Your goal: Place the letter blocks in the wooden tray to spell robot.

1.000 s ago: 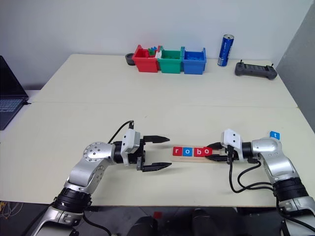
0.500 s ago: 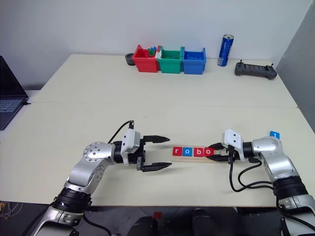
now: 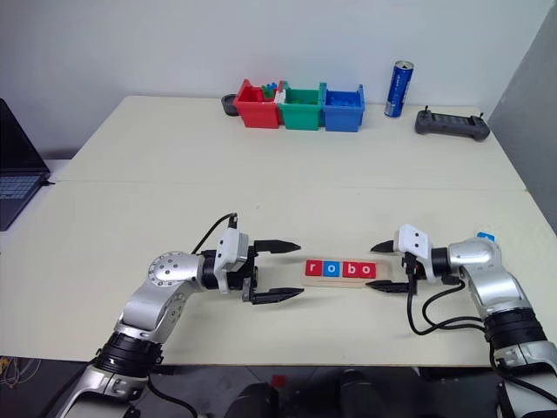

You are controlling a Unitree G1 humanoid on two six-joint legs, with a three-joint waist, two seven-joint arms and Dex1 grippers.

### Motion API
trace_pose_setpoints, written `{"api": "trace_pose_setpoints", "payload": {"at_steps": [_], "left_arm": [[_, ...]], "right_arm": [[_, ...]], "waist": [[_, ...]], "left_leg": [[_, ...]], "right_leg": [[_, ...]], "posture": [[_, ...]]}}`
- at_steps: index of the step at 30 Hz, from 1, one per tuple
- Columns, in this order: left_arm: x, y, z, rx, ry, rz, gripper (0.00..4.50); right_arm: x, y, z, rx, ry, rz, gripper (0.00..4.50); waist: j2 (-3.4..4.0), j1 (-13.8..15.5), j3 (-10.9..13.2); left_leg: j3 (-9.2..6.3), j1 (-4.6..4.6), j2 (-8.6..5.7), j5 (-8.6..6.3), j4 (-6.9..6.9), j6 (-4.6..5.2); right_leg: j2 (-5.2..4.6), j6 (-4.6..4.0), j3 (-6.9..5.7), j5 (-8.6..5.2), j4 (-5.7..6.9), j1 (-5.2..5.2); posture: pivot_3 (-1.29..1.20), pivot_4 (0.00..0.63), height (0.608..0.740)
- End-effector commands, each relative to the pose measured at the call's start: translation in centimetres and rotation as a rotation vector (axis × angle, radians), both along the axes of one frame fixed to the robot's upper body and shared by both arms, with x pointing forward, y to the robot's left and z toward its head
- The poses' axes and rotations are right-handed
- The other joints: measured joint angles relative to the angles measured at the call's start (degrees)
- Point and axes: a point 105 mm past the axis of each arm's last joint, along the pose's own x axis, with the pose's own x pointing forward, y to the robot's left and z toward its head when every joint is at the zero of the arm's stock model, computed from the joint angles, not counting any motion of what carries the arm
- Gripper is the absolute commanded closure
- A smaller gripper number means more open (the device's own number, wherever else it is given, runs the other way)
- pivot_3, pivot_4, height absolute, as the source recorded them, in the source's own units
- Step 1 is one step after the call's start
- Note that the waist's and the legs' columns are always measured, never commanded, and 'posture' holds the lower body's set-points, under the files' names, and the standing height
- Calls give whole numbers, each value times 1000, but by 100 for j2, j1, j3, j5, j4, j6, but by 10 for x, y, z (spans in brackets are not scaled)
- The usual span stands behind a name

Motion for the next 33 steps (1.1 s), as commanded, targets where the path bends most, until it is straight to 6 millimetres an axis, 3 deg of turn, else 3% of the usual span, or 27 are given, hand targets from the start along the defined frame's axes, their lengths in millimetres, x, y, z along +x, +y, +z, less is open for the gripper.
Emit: {"api": "trace_pose_setpoints", "payload": {"at_steps": [1, 5, 9, 15, 19, 21, 23, 25, 30, 33], "left_arm": [[0, -4, 8, -13, -38, -19, 0], [-3, -4, 7, -17, -37, -21, 0], [-4, -3, 5, -18, -33, -20, 0], [-4, -4, 4, -20, -27, -22, 0], [-4, -6, 5, -20, -27, -33, 0], [-4, -5, 5, -17, -27, -39, 0], [-4, -5, 5, -14, -26, -44, 0], [-4, -5, 5, -10, -25, -50, 0], [-4, -7, 5, -12, -26, -60, 0], [-6, -7, 4, -10, -25, -64, 0]], "right_arm": [[3, -6, 33, 49, -80, -36, 20], [5, -22, 51, 143, -123, -207, 20], [5, -48, 50, 217, -159, -453, 20], [13, -124, 44, 208, -446, -1165, 20], [5, -146, 41, 190, -519, -1408, 20], [5, -135, 40, 255, -485, -1383, 20], [4, -104, 42, 283, -444, -1193, 20], [-2, -85, 39, 228, -423, -1025, 20], [-25, -48, 22, 131, -300, -599, 20], [-35, -38, 8, 74, -211, -409, 20]], "waist": [[0, -1, 0], [0, 16, 0], [0, 44, 0], [5, 47, -3], [13, 32, -8], [14, 18, -8], [17, 8, -9], [18, -1, -10], [17, -2, -9], [16, -18, -9]], "left_leg": [[0, 0, 0, 0, 0, 0], [-2, -2, 0, 0, 0, 0], [-3, -4, -1, 0, -2, 0], [6, -1, -2, 0, -2, 0], [10, 0, -2, 1, -5, -1], [10, 0, -1, 1, -6, -1], [10, 1, 0, 0, -6, -1], [10, 1, 0, 0, -8, 0], [9, 1, -1, 0, -6, 1], [10, 3, 1, 0, -6, 1]], "right_leg": [[0, 0, 0, 0, 0, 0], [0, 0, 0, 0, 0, 0], [-1, 0, -2, 0, -2, 0], [0, 0, 8, 0, 5, -2], [1, 0, 12, 0, 8, -5], [2, 0, 12, 0, 7, -5], [3, 0, 12, 0, 8, -5], [5, -1, 11, -1, 6, -4], [4, 0, 9, -1, 2, -1], [6, 0, 9, -1, 2, 0]], "posture": [[0, 150, 740], [0, 150, 740], [0, 150, 740], [0, 150, 740], [0, 150, 740], [0, 150, 740], [0, 150, 740], [0, 150, 740], [0, 150, 740], [0, 150, 740]]}}
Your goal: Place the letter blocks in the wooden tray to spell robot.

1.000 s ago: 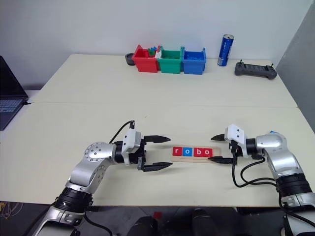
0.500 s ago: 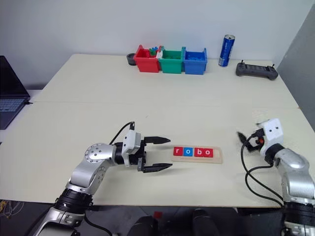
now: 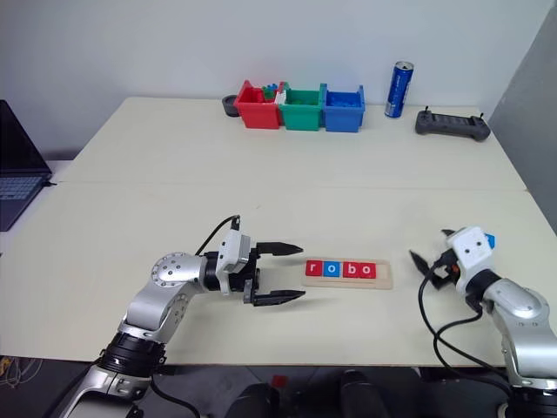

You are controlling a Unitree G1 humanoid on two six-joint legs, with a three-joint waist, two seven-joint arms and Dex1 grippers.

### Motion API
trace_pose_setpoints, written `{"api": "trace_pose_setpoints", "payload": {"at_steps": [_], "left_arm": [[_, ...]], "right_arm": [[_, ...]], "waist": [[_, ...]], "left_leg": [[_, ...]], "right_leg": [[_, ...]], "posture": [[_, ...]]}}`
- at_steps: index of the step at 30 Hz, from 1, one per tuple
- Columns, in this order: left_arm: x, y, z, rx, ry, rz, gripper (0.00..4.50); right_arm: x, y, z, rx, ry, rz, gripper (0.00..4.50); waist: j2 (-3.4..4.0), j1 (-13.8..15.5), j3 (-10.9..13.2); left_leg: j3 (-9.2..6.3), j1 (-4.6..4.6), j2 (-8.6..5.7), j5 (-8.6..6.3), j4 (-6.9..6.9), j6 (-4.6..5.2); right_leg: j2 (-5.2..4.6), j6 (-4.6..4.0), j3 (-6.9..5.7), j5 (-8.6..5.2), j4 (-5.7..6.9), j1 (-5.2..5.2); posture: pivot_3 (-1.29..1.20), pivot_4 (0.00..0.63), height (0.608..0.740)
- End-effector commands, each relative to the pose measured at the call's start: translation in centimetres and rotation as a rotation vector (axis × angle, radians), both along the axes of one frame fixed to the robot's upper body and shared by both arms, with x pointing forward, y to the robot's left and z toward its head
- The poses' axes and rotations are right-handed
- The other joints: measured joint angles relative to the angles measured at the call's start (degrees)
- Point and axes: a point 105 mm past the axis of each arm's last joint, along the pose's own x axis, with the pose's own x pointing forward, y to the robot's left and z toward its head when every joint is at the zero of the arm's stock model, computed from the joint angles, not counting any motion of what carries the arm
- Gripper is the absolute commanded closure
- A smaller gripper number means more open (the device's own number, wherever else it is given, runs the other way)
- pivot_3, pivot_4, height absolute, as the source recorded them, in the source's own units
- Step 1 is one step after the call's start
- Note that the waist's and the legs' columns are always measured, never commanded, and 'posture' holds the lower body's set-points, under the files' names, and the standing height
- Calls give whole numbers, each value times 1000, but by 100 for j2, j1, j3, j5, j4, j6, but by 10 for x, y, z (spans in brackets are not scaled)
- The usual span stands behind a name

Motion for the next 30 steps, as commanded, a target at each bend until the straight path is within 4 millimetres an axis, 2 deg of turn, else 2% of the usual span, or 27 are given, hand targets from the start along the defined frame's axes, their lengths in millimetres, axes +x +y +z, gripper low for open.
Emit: {"api": "trace_pose_setpoints", "payload": {"at_steps": [1, 2, 7, 10, 13, 30], "left_arm": [[-3, -4, 7, -8, -38, -30, 0], [-3, -3, 7, -7, -37, -30, 0], [-4, -1, 6, -2, -38, -20, 0], [-5, 1, 6, -1, -40, -6, 0], [-5, 3, 7, 2, -41, 5, 0], [-2, 6, 8, 4, -50, 36, 0]], "right_arm": [[-10, 13, -5, -45, 63, 222, 388], [-11, 14, -8, -57, 86, 257, 615], [2, 16, -13, -96, 114, 341, 2451], [16, 21, -9, -95, 91, 361, 3482], [20, 23, -6, -94, 94, 390, 4463], [22, 35, -10, -154, 106, 488, 4463]], "waist": [[0, -5, 0], [-1, -4, 0], [-2, -12, 1], [-3, -7, 2], [-3, 3, 2], [-2, 7, 2]], "left_leg": [[1, 0, 0, 0, 0, 0], [1, 1, 0, 0, 0, 0], [2, 2, 1, 0, 2, 0], [1, 2, 1, 0, 2, 0], [-2, 0, 0, 0, 2, 0], [-3, 0, 1, 0, 1, -1]], "right_leg": [[1, 0, 0, 0, 0, 0], [1, 0, 1, 0, 0, 0], [1, 0, 1, 0, 1, 0], [0, -1, 1, 0, 1, 0], [-1, -1, -1, 0, 0, 0], [-3, -1, -3, 0, 0, -1]], "posture": [[0, 150, 740], [0, 150, 740], [0, 150, 740], [0, 150, 740], [0, 150, 740], [0, 150, 740]]}}
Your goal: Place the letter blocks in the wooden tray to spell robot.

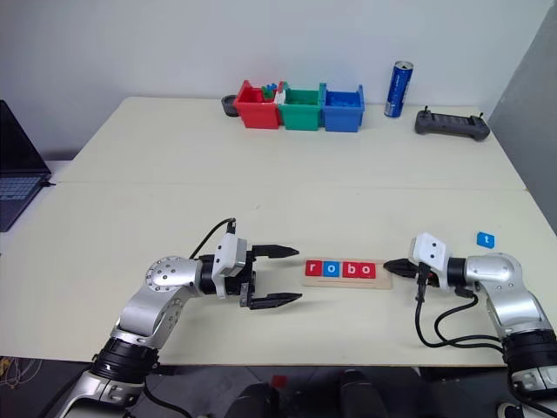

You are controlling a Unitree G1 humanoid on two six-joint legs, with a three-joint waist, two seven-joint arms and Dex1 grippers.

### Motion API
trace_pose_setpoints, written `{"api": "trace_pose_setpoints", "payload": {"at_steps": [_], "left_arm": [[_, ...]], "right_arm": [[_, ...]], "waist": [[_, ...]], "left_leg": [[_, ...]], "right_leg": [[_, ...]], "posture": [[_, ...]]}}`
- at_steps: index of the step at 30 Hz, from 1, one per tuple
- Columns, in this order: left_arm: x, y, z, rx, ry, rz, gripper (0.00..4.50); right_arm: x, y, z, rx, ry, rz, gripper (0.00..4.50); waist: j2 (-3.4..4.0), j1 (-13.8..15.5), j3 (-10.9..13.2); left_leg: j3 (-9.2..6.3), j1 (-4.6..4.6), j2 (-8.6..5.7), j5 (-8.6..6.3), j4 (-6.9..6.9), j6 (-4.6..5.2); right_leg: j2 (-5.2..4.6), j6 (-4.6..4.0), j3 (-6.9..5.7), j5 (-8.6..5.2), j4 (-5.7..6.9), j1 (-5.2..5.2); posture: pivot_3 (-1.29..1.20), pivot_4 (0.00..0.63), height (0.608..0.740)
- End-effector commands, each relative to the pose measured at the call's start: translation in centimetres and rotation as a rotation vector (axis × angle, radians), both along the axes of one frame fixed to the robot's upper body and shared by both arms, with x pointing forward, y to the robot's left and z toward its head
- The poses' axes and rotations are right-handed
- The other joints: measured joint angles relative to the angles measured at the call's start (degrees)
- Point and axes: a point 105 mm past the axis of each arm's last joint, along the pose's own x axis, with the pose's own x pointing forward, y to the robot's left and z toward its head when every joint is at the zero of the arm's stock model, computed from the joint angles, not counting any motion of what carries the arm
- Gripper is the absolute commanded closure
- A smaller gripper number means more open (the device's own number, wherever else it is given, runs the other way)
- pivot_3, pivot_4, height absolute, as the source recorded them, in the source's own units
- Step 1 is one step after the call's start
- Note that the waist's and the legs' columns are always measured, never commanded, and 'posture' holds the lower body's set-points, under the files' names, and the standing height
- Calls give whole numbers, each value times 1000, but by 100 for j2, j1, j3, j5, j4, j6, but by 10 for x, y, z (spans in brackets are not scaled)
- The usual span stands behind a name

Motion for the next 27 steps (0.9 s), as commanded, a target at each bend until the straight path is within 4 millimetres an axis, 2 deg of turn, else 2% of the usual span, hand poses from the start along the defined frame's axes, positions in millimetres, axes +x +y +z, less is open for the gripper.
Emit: {"api": "trace_pose_setpoints", "payload": {"at_steps": [1, 17, 27], "left_arm": [[1, -1, 11, -13, -48, -4, 0], [2, -1, 12, -13, -51, -4, 0], [4, -2, 13, -17, -55, 1, 0]], "right_arm": [[2, 8, 5, 1, -31, 30, 4463], [0, 14, 4, -3, -11, 65, 4463], [1, 28, 6, 19, -9, 95, 4463]], "waist": [[0, 2, 0], [0, 1, 0], [0, -2, 0]], "left_leg": [[-1, 0, 0, 0, 0, 0], [-1, 0, 0, 0, 1, 0], [-2, -1, 0, 0, 1, 0]], "right_leg": [[0, 0, -1, 0, 0, 0], [0, 0, -1, 0, 1, 0], [0, 0, -1, 0, 1, 0]], "posture": [[0, 150, 740], [0, 150, 740], [0, 150, 740]]}}
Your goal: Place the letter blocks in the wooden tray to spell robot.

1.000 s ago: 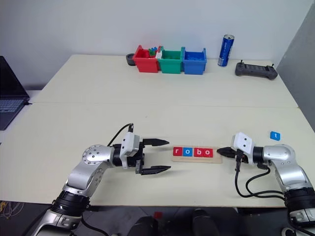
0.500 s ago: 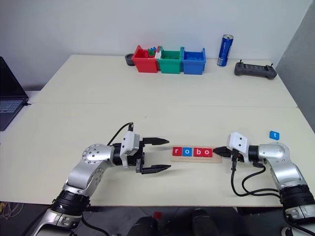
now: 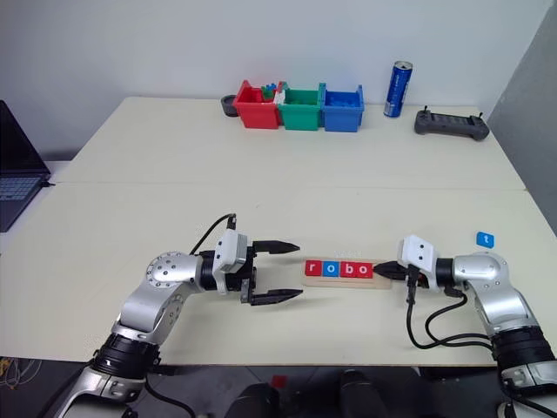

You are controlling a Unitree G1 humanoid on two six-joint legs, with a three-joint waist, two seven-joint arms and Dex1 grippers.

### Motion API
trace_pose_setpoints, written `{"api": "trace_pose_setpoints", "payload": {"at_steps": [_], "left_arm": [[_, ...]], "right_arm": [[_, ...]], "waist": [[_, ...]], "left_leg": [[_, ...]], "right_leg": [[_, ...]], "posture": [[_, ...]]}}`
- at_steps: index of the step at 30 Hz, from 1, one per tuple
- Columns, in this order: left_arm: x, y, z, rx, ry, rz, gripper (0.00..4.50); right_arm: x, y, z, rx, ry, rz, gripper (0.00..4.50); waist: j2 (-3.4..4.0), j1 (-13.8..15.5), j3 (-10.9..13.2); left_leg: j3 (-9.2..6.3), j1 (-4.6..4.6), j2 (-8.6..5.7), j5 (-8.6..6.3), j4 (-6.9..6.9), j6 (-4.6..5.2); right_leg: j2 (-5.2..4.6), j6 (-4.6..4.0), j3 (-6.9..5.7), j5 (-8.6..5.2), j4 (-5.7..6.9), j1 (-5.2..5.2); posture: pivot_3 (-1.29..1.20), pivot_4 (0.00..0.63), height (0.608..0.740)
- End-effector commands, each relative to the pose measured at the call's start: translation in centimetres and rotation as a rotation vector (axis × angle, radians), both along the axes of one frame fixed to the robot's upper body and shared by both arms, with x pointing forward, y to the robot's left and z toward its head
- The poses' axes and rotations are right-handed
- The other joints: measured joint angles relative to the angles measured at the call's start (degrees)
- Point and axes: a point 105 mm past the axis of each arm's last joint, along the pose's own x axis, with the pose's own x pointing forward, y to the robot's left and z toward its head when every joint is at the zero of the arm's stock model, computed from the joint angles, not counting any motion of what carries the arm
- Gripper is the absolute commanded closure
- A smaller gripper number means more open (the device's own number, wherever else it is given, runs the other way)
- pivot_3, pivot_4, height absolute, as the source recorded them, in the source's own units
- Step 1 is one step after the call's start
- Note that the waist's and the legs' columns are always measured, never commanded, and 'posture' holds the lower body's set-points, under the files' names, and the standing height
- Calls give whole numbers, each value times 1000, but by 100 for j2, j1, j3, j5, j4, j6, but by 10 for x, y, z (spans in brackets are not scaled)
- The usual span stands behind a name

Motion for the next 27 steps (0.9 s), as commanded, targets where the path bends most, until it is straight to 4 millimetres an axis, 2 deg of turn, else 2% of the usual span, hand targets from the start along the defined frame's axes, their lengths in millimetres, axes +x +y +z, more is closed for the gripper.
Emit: {"api": "trace_pose_setpoints", "payload": {"at_steps": [1, 10, 17, 21, 24, 26, 27], "left_arm": [[0, 0, 7, -16, -33, 7, 0], [0, 0, 7, -16, -33, 8, 0], [-1, -1, 6, -16, -32, 1, 0], [-1, -2, 5, -19, -33, -3, 0], [-2, -2, 3, -22, -29, -3, 0], [-3, -2, 2, -22, -28, -5, 0], [-3, -3, 2, -24, -27, -7, 0]], "right_arm": [[3, 8, 13, 10, -47, 31, 4463], [5, 10, 18, 22, -55, 33, 4463], [-4, -9, 40, 14, -69, -8, 4463], [-3, -21, 56, 65, -84, -150, 4463], [17, -46, 75, 167, -226, -450, 3944], [23, -60, 76, 192, -279, -582, 3310], [27, -74, 75, 202, -320, -697, 3002]], "waist": [[0, 1, 0], [0, 3, 0], [0, 13, 0], [0, 13, 0], [0, 8, 0], [0, 16, 0], [0, 22, 0]], "left_leg": [[0, 0, 0, 0, 0, 0], [-1, -1, -1, 0, 1, 0], [-2, -1, -1, 0, 1, 0], [-3, -2, -1, 0, 1, 0], [-2, -1, 0, 0, 1, 0], [-2, -1, -1, 0, 1, 0], [-1, -2, -2, 0, 1, 0]], "right_leg": [[0, 0, 0, 0, 0, 0], [-1, 0, -1, 0, 0, 0], [-1, 0, -2, 0, 0, 0], [-1, 0, -2, 0, 0, 0], [0, 0, -1, 0, 2, 0], [0, 0, 0, 0, 3, 0], [0, 0, 0, 0, 3, 0]], "posture": [[0, 150, 740], [0, 150, 740], [0, 150, 740], [0, 150, 740], [0, 150, 740], [0, 150, 740], [0, 150, 740]]}}
